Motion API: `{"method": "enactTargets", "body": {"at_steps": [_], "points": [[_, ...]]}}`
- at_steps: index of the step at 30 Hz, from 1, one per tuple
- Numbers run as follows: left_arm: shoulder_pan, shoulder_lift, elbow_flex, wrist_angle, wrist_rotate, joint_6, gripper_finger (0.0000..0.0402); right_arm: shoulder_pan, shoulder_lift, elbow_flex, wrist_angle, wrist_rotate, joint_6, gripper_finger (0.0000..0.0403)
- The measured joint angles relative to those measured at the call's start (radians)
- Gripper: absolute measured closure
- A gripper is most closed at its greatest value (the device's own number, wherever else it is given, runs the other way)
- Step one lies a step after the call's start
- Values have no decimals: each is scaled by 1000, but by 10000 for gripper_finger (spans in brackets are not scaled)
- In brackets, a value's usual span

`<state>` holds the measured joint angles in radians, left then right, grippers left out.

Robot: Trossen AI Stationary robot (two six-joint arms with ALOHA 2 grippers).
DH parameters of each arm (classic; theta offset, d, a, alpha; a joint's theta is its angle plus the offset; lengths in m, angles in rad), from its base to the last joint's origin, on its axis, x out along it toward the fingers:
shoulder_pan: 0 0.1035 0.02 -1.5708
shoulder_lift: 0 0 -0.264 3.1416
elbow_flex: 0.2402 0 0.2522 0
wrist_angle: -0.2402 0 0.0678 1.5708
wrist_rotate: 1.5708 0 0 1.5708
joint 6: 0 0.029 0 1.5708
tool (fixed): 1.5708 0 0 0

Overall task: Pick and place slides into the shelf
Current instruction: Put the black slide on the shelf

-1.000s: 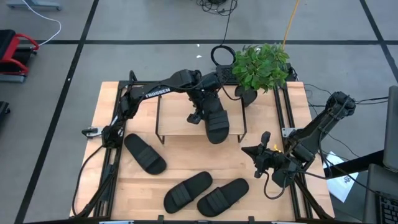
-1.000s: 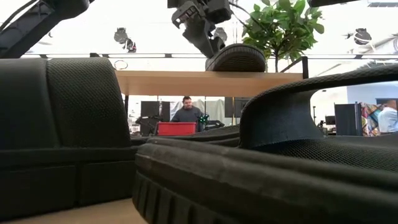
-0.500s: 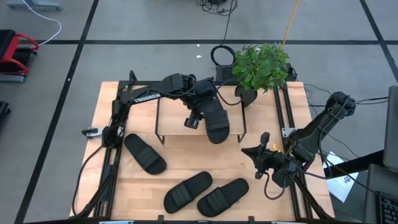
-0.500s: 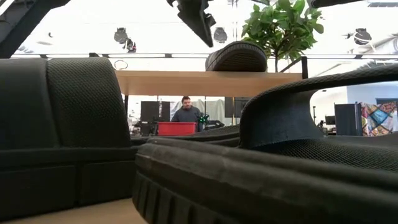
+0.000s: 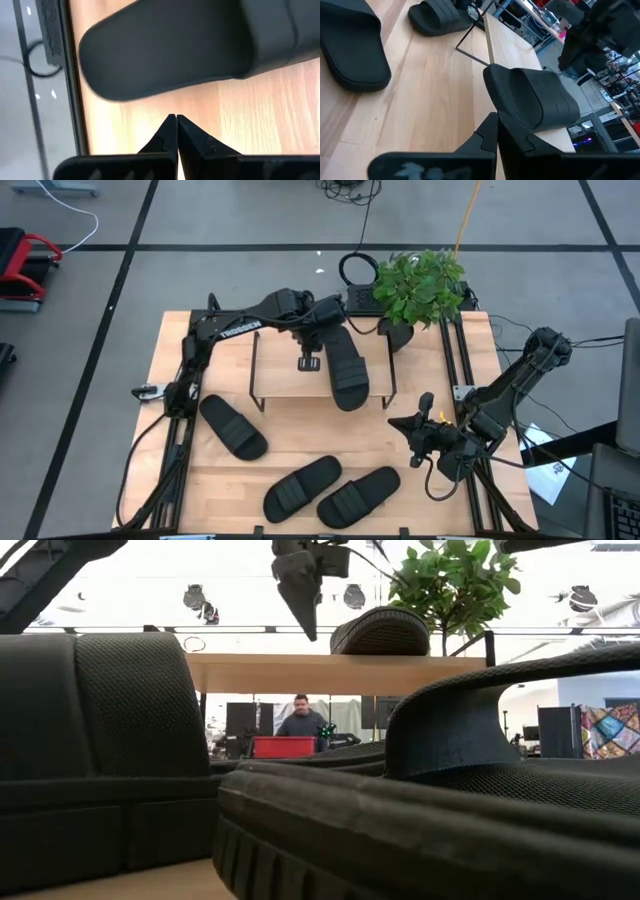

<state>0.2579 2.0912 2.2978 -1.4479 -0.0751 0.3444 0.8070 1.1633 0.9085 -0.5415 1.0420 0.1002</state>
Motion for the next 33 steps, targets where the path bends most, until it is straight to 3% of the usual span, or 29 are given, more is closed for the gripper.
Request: {"method": "enactTargets", "body": {"at_steps": [13,21,33], "points": [[22,4,-67,17,14,-89,401,0,0,0,1,3,3,403],[22,4,-141,83,14,-88,401,0,0,0,1,3,1,403],[22,4,-150,196,26,-56,401,0,0,0,21,3,-15,403]]}}
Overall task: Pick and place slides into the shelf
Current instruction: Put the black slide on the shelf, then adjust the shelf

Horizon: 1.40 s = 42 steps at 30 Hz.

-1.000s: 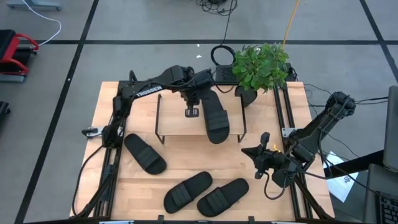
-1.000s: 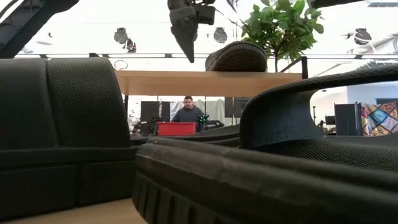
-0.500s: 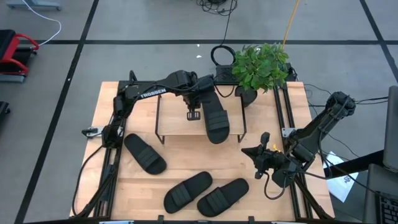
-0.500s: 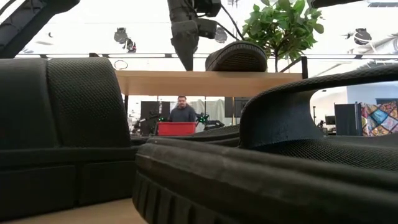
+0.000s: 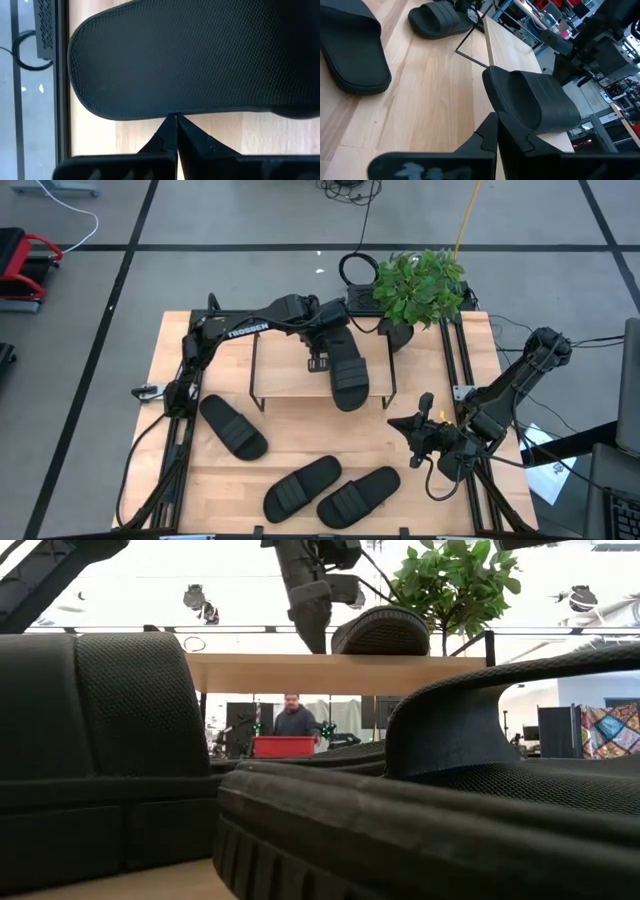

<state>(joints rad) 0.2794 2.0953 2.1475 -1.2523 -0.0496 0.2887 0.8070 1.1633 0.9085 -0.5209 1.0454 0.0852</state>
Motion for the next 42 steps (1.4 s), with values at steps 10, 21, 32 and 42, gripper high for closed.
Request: {"method": "enactTargets", "body": {"at_steps": [10,21,32,42], "points": [[1,-3,15,-36,-55,-8,401,0,0,0,-2,0,0,403],[-8,2,4,-34,-28,-40,401,0,0,0,-1,0,0,403],[-14,42,3,21,4,-10,401,0,0,0,0,-1,1,403],[-54,-50,3,-41,-79,-19,401,0,0,0,1,-1,31,403]]}}
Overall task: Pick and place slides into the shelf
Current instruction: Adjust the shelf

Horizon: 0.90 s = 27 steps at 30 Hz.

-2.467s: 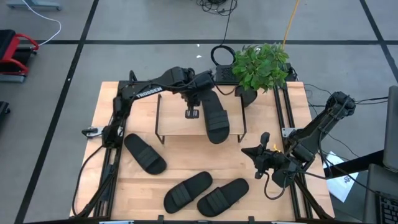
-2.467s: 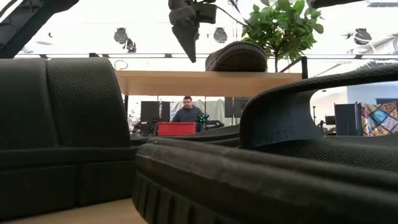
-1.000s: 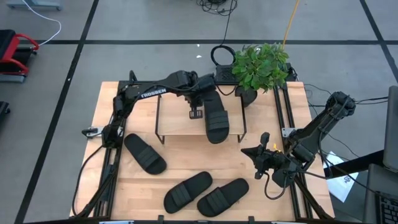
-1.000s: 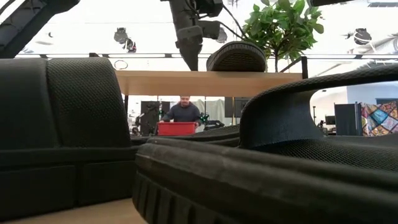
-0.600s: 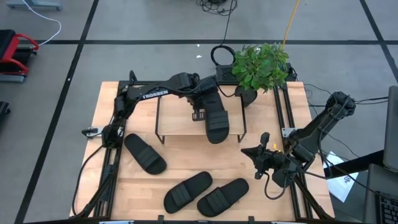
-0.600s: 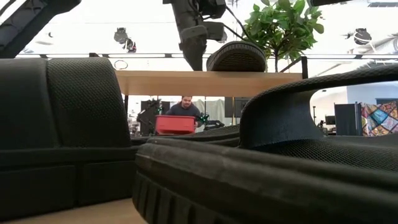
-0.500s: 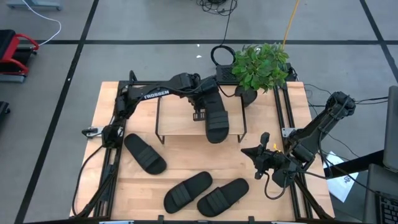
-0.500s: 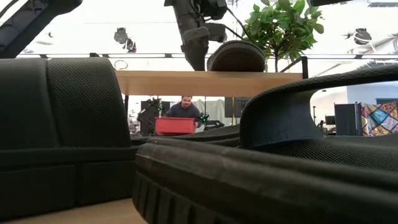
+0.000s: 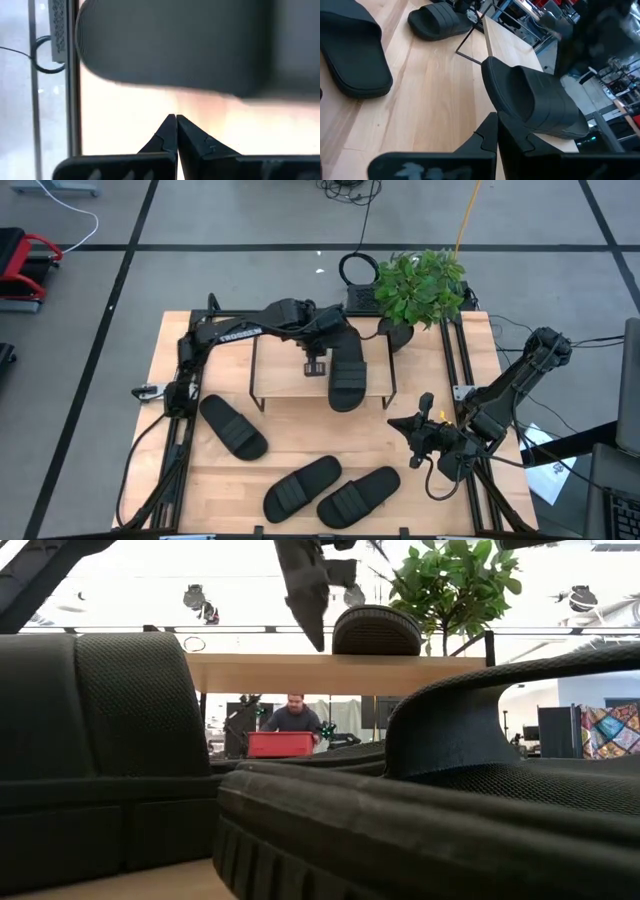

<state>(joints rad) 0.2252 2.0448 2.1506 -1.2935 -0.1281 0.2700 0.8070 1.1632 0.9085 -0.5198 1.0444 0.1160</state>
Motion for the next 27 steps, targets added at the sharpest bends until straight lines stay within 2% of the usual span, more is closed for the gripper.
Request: {"method": "enactTargets", "body": {"at_steps": [3,6,9,11,15,18,20,23,27], "points": [[-28,-75,0,-31,-9,-3,401,8,0,0,-3,9,11,403],[-63,-175,-19,-32,-8,3,401,47,-2,0,-22,92,25,403],[-96,-300,-117,62,6,17,402,107,-31,0,-105,160,99,403],[-108,-397,-239,181,40,34,402,141,-63,0,-155,159,179,403],[-126,-615,-560,462,145,62,402,195,-108,-13,-191,163,292,403],[-138,-780,-808,664,152,26,402,204,-133,-35,-193,187,340,403],[-144,-884,-956,778,120,-32,402,203,-151,-44,-201,210,371,403],[-160,-1037,-1163,889,14,-130,402,203,-180,-45,-245,214,438,403],[-184,-1199,-1385,1008,-138,-230,402,197,-201,-46,-390,217,597,403]]}}
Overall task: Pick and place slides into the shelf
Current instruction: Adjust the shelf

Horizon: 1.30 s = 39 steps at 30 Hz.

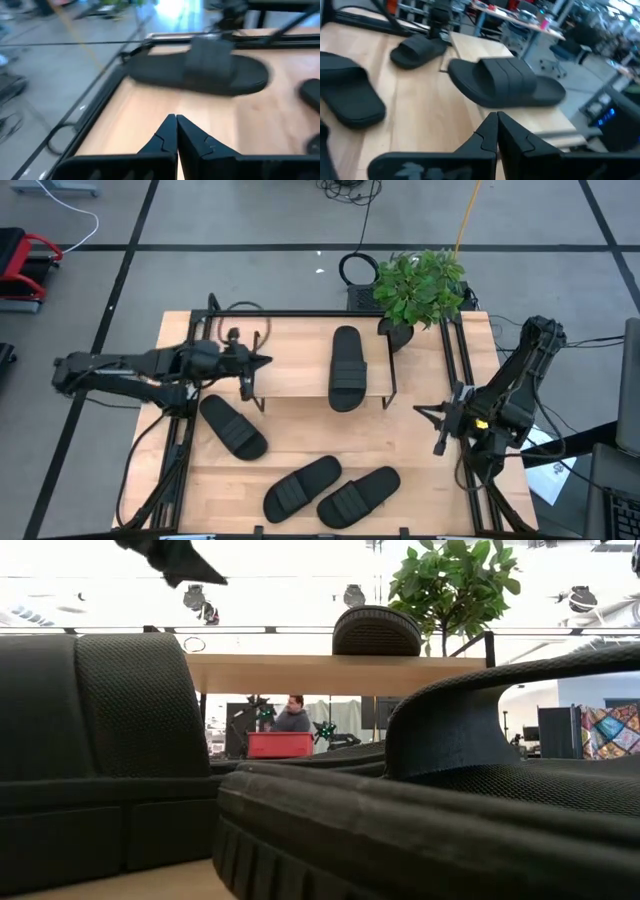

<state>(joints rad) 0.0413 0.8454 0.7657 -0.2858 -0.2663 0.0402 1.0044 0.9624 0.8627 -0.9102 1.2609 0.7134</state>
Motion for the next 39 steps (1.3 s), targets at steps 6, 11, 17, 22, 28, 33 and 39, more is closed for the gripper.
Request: {"method": "enactTargets", "body": {"at_steps": [6,11,17,22,28,33,39], "points": [[-4,-191,-237,207,-20,-28,401,-63,-35,-47,-153,-3,268,403],[3,-302,-384,330,-30,-39,401,-122,-86,-124,-157,-31,360,403],[39,-350,-486,359,-141,-209,401,-226,-146,-234,-157,-34,453,403],[50,-338,-508,313,-178,-331,401,-326,-179,-274,-102,-117,434,403],[49,-315,-507,302,-187,-352,401,-441,-179,-289,105,-224,165,403],[49,-317,-509,327,-179,-300,401,-489,-179,-289,179,-243,52,403],[31,-317,-481,362,-100,-203,401,-509,-179,-289,176,-245,34,403]]}}
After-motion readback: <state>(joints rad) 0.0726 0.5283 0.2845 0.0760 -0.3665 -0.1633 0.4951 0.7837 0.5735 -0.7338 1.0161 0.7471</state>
